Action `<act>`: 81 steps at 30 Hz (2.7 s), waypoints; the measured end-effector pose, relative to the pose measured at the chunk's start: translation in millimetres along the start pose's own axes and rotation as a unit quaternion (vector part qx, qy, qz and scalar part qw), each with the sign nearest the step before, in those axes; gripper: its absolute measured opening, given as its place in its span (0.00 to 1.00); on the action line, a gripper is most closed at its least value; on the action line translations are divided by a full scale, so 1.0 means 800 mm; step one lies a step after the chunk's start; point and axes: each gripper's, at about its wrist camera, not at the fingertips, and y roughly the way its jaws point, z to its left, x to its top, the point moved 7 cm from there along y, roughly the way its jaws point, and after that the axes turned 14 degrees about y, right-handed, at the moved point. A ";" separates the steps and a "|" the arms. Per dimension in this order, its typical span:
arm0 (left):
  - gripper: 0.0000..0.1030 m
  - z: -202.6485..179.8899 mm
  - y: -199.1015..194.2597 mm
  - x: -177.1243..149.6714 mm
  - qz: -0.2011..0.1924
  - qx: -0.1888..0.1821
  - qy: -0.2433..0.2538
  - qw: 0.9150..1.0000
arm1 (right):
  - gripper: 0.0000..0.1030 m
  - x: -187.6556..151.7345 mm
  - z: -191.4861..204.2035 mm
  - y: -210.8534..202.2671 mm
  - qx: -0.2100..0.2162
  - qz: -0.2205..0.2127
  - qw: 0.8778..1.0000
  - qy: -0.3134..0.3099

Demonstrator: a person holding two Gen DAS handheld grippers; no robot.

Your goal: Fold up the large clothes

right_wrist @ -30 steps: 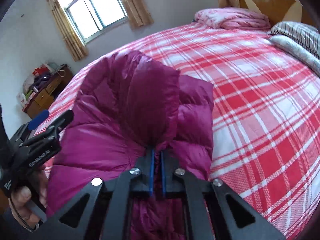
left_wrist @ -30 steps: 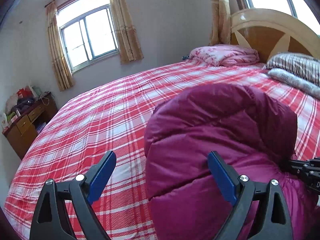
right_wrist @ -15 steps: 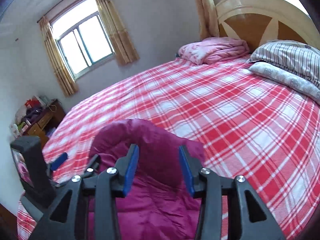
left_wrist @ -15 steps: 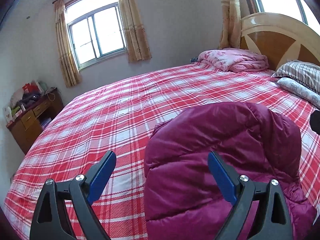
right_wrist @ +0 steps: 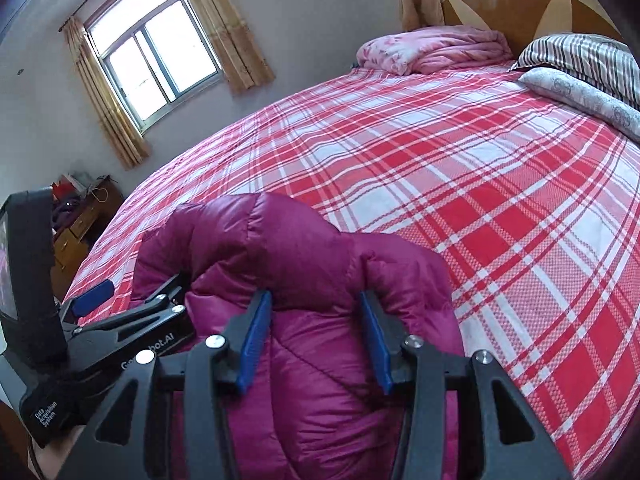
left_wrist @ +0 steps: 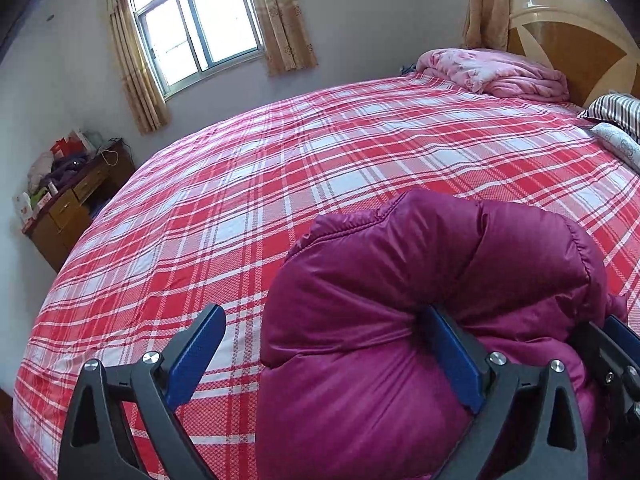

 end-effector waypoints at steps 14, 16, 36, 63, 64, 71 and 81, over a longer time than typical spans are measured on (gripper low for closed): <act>0.99 -0.007 0.033 -0.016 0.035 -0.038 -0.015 0.999 | 0.48 -0.008 -0.010 0.020 -0.020 0.023 1.000 0.003; 0.99 -0.007 0.034 -0.017 0.037 -0.042 -0.017 0.998 | 0.48 -0.009 -0.010 0.022 -0.025 0.026 0.999 0.001; 0.99 -0.009 0.043 -0.020 0.048 -0.046 -0.011 0.998 | 0.51 -0.014 -0.012 0.036 -0.059 0.037 0.997 -0.016; 0.99 0.002 0.030 -0.021 0.042 -0.091 -0.016 0.995 | 0.63 -0.013 -0.010 0.027 -0.037 0.055 0.998 -0.020; 0.99 0.013 0.020 -0.026 0.036 -0.106 -0.026 0.993 | 0.65 -0.012 -0.010 0.012 -0.024 0.052 0.998 -0.021; 0.99 0.074 -0.042 -0.081 -0.017 -0.171 -0.082 0.982 | 0.97 -0.012 -0.047 -0.070 0.008 0.003 1.000 0.018; 0.99 0.035 -0.031 -0.114 -0.003 -0.274 -0.122 0.954 | 0.62 -0.050 -0.061 -0.032 0.075 0.101 0.989 0.079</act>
